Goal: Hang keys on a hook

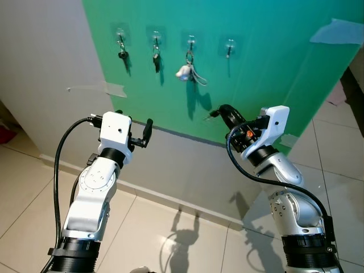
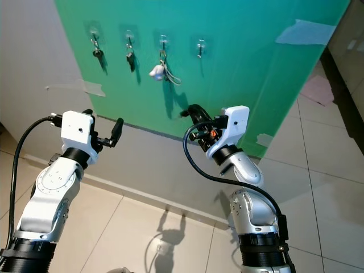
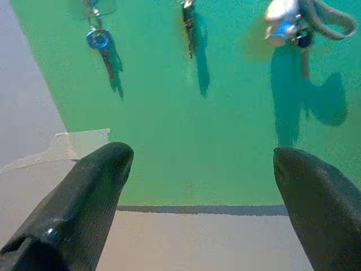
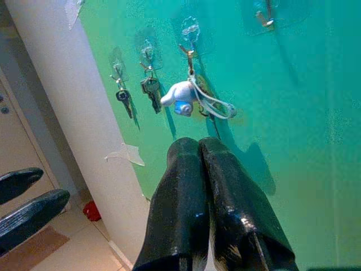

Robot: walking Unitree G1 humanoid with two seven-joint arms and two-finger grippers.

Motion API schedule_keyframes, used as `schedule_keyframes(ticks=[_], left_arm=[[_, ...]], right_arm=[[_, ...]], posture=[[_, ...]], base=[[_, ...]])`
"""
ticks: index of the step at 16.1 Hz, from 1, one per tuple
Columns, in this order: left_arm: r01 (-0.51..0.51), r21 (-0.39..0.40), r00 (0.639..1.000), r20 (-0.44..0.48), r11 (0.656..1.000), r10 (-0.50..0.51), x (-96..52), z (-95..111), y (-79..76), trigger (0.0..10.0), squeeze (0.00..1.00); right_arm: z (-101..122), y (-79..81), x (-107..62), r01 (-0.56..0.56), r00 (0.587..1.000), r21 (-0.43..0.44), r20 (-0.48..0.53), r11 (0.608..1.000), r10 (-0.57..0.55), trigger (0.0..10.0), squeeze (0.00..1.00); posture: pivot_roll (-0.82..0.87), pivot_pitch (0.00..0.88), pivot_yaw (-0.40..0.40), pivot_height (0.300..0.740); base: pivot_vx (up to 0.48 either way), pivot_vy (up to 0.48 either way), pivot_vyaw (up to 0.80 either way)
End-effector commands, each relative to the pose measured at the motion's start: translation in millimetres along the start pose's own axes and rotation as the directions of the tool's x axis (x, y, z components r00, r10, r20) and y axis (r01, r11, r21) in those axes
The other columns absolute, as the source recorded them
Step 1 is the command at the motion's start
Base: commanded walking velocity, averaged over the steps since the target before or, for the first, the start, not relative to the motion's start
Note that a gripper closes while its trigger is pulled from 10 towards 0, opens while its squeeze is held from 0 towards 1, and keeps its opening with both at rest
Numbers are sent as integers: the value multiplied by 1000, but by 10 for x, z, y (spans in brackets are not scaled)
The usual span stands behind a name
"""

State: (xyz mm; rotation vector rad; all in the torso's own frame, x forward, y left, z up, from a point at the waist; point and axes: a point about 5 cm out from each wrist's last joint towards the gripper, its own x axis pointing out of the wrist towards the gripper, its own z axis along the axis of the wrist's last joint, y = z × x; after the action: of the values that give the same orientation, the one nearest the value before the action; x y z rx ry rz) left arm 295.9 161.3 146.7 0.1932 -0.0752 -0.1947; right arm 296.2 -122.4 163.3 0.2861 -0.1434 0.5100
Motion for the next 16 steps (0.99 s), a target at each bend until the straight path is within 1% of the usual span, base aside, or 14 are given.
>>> schedule_keyframes(ticks=[1, 3, 4, 6, 10, 11, 13, 14, 15, 16], left_arm=[[26, 11, 1000, 13, 1000, -26, 8, 25, -35, 10000, 0], [38, 9, 999, 22, 999, -39, 2, 35, -45, 10000, 0], [39, 8, 999, 22, 999, -39, 5, 35, -44, 10000, 0], [43, 6, 999, 19, 999, -43, 0, 28, -54, 10000, 0], [61, 7, 998, 14, 998, -61, -20, 11, -71, 10000, 0], [64, 5, 998, 12, 998, -64, -28, 7, -75, 10000, 0], [75, -10, 997, 9, 997, -75, -51, -7, -89, 10000, 0], [90, 0, 996, 2, 996, -90, -72, -21, -107, 10000, 0], [101, 13, 995, -3, 995, -101, -94, -36, -122, 10000, 0], [102, 14, 995, -5, 995, -102, -106, -41, -123, 10000, 0]], right_arm=[[9, -29, -7, 19, 1000, -7, -1, 1000, -19, 10000, 0], [5, -46, -11, 34, 999, 26, 5, 999, -34, 10000, 0], [6, -51, -10, 34, 999, 26, 1, 999, -34, 10000, 0], [-3, -39, -14, 22, 1000, 14, 0, 1000, -22, 10000, 0], [-17, -2, -24, 4, 1000, 12, -3, 1000, -4, 10000, 0], [-14, 37, -32, -36, 999, 19, -6, 999, 36, 10000, 0], [5, 83, -45, -98, 995, 34, 0, 995, 98, 10000, 0], [17, 119, -57, -141, 990, 21, 0, 990, 141, 10000, 0], [26, 153, -71, -177, 984, 33, 3, 984, 177, 10000, 0], [25, 162, -68, -187, 982, 33, -1, 982, 187, 10000, 0]], posture=[[-15, 0, 26, 740], [-15, 0, 26, 740], [-14, 0, 26, 740], [-12, 0, 31, 740], [-12, 0, 35, 740], [-12, 0, 33, 740], [-12, 0, 32, 740], [-11, 0, 29, 740], [-7, 0, 23, 740], [-6, 0, 21, 740]], base=[[0, 0, 0], [281, 0, 0], [296, 0, 0], [302, 0, -800], [307, 0, 0], [251, 0, 0], [0, 0, 0], [0, 0, 0], [0, 0, 0], [0, 0, 800]])
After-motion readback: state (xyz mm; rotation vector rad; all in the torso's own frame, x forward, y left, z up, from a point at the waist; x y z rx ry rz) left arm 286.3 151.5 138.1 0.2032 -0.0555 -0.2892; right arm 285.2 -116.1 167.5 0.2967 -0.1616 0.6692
